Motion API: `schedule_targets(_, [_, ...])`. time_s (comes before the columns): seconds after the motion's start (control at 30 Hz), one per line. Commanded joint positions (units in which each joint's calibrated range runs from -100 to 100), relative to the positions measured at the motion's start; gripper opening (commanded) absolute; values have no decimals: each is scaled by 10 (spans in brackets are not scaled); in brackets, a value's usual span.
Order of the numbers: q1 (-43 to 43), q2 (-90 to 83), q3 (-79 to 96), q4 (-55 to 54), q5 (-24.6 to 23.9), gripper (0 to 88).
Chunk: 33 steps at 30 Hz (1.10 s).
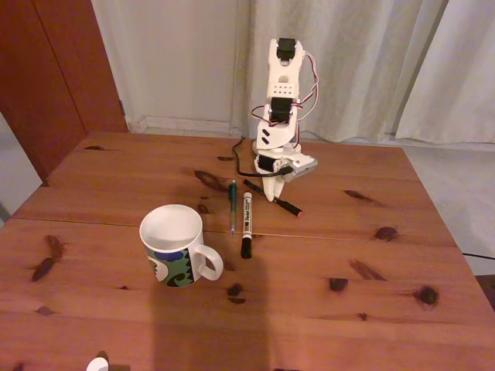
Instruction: Clean up the desk and place the pens and markers into the cup
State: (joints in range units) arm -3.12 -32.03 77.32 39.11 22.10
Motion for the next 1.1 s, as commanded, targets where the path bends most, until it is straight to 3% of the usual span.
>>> schedule_targets(0.0, [1,9,-29,-4,-3,9])
schedule_targets(0.63, [3,-139,-110,-8,-42,9])
schedule_targets(1.07, [32,-123,-295,-10,-167,9])
